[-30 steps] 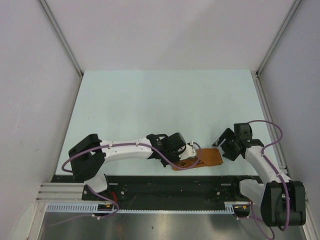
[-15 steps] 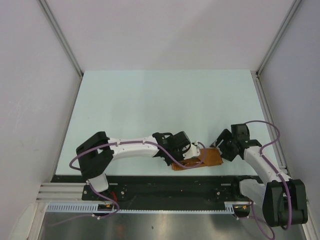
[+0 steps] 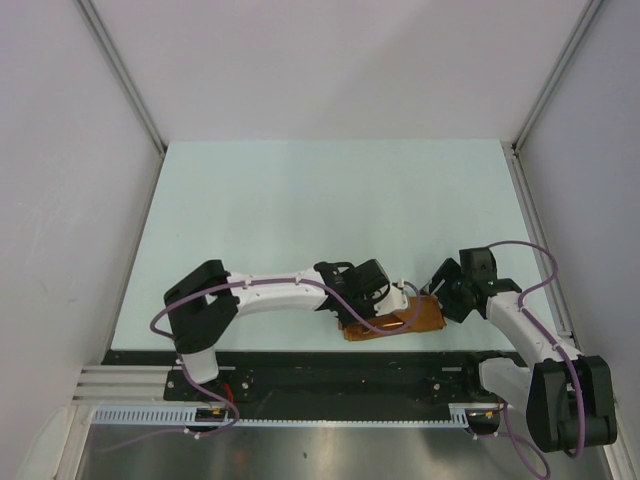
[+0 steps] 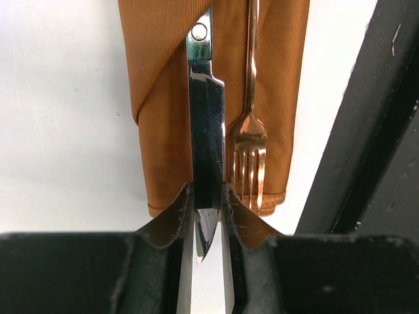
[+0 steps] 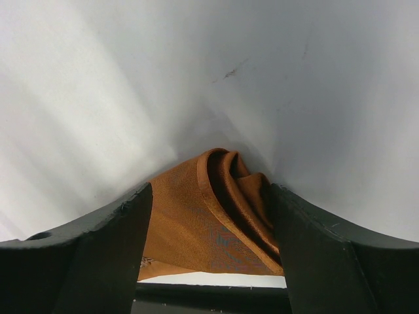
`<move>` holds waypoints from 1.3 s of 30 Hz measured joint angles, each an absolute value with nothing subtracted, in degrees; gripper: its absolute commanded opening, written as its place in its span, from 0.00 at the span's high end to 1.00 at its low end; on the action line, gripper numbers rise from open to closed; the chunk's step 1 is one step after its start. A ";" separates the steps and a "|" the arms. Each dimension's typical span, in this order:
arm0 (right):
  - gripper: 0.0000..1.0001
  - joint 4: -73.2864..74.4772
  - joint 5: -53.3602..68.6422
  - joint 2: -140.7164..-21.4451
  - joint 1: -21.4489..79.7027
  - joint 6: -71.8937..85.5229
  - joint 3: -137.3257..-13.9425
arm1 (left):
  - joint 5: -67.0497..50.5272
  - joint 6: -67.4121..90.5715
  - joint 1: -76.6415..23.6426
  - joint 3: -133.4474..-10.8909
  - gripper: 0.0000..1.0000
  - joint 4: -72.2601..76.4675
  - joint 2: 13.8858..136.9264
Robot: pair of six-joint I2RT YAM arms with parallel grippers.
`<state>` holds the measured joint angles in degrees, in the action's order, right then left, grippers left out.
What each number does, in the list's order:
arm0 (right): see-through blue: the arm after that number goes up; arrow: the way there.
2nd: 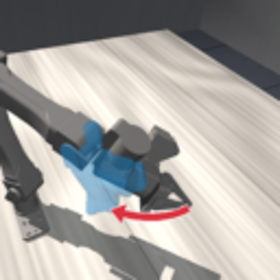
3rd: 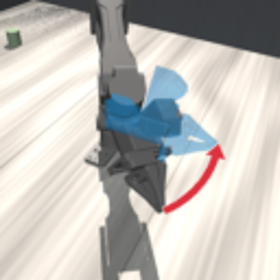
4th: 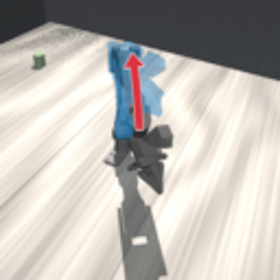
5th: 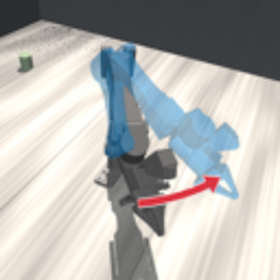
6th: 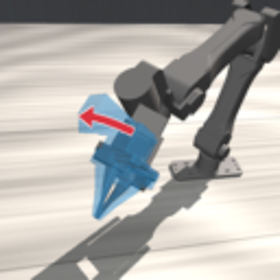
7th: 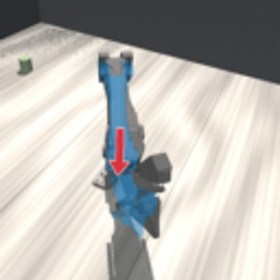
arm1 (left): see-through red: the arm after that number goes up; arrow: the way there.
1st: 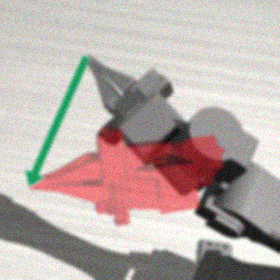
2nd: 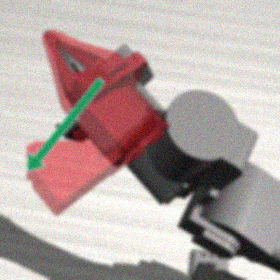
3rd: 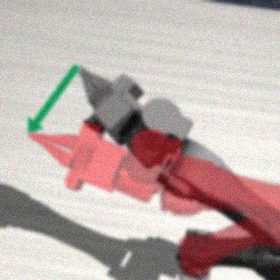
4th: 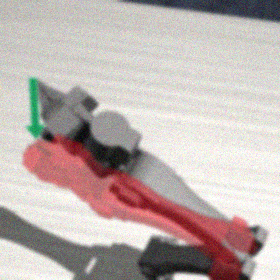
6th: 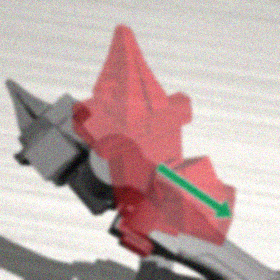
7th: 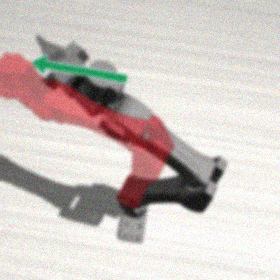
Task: Fold the napkin into a case and place the utensils inside
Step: Insert the knife into the folded napkin.
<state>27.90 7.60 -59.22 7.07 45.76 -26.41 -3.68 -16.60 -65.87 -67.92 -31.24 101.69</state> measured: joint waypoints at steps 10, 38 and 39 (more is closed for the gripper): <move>0.23 27.51 7.53 -59.48 7.68 46.28 -26.41 | -4.84 -17.10 -65.87 -70.70 1.00 -31.24 104.95; 0.20 27.35 7.01 -59.57 8.10 45.93 -26.50 | -2.17 -17.72 -65.80 -74.50 0.37 -30.89 108.01; 0.18 27.40 6.94 -59.57 8.10 45.78 -26.59 | -2.11 -17.56 -65.80 -74.50 0.35 -30.83 107.57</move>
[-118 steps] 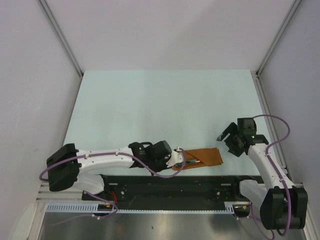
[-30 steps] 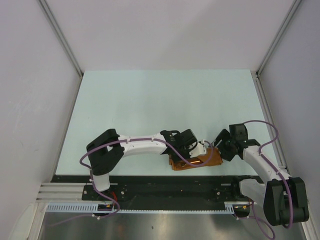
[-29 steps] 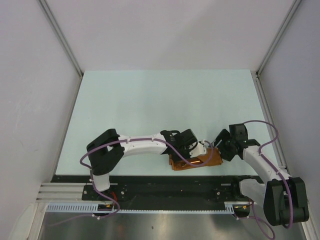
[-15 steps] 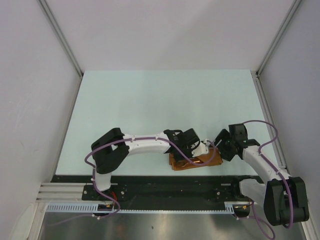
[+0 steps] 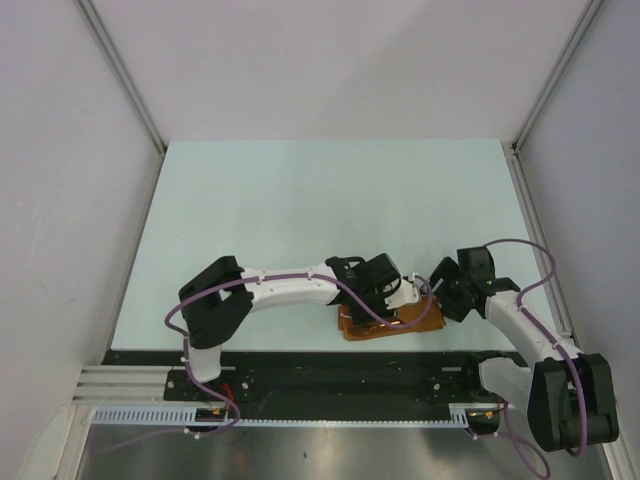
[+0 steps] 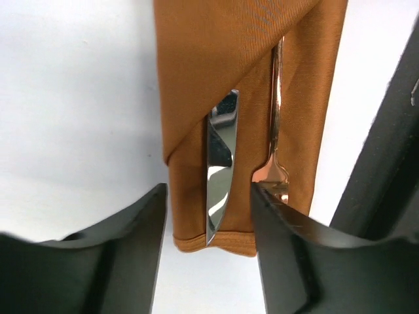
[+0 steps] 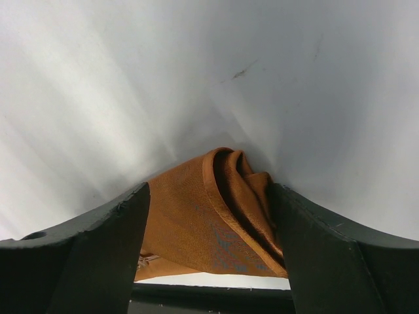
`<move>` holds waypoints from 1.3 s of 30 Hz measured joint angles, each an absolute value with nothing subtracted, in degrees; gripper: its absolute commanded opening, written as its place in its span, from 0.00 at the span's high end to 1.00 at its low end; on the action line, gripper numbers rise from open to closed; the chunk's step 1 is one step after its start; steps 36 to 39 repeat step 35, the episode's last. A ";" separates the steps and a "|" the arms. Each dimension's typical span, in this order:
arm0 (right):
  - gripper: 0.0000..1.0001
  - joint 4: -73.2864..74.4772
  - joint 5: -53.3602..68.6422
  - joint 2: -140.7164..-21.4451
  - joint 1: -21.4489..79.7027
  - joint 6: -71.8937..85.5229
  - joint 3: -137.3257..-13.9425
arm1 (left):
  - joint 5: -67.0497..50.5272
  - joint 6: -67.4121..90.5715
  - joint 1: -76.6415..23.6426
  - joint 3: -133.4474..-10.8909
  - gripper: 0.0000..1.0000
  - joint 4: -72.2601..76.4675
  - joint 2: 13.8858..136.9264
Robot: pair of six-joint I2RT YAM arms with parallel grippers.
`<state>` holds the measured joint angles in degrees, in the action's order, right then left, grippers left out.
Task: Fold the napkin into a case and place the utensils inside
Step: Insert the knife into the folded napkin, then reset both arms
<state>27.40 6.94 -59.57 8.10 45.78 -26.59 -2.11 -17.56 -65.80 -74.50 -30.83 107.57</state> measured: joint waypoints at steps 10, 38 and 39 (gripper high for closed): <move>0.13 29.82 5.19 -57.82 8.10 43.90 -28.58 | -2.13 -15.84 -65.76 -74.04 0.01 -31.14 96.66; 0.00 34.79 -11.31 -51.92 36.18 28.21 -53.76 | 8.84 24.16 -55.18 -39.55 0.00 -7.18 39.55; 0.00 34.79 -11.31 -51.92 36.18 28.21 -53.76 | 8.84 24.16 -55.18 -39.55 0.00 -7.18 39.55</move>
